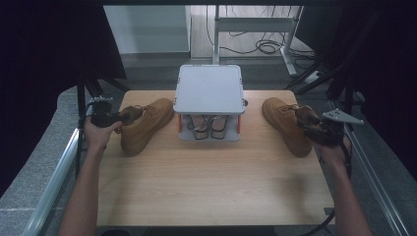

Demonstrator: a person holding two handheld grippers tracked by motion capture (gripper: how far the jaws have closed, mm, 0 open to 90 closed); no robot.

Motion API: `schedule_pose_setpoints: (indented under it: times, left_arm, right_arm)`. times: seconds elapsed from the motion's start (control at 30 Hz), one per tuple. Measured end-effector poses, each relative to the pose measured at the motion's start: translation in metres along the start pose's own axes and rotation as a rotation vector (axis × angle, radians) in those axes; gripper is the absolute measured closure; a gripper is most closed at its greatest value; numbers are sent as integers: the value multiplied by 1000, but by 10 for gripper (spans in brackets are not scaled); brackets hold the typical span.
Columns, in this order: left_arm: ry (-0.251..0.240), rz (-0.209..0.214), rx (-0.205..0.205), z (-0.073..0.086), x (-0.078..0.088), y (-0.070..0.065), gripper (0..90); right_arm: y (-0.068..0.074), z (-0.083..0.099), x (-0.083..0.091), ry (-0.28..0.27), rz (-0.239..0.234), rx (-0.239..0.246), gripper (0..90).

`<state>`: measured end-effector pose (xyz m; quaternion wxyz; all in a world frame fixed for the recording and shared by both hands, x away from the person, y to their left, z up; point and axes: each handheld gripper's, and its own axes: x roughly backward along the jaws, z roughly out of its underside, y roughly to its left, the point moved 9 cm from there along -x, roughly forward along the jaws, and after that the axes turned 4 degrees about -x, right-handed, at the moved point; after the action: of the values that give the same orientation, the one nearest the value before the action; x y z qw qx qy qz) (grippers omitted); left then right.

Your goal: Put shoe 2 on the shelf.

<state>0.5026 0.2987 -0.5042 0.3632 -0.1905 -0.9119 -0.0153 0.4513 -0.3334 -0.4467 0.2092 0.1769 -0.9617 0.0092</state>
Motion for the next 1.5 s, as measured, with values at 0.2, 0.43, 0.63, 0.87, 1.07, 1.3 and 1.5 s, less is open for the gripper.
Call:
schedule_pose_setpoints:
  times: [0.2,0.43,0.63,0.87,1.07,1.3,1.5]
  left_arm:
    - [-1,4,9,0,0,0,726]
    - [6,4,2,0,0,0,714]
    - [8,14,21,1,-1,1,700]
    - [6,8,23,1,-2,1,670]
    - [17,18,29,1,-3,1,666]
    - [19,20,33,1,-3,0,717]
    - [5,32,61,1,-3,0,752]
  right_arm:
    - [-37,-13,-16,30,86,-34,494]
    - [-60,-15,-36,98,109,-42,489]
    - [-68,-9,-50,154,111,-42,497]
    - [-74,3,-58,209,80,-68,533]
    - [-76,6,-60,232,28,-129,630]
    - [-72,9,-63,306,18,-127,704]
    - [-71,10,-64,322,27,-130,755]
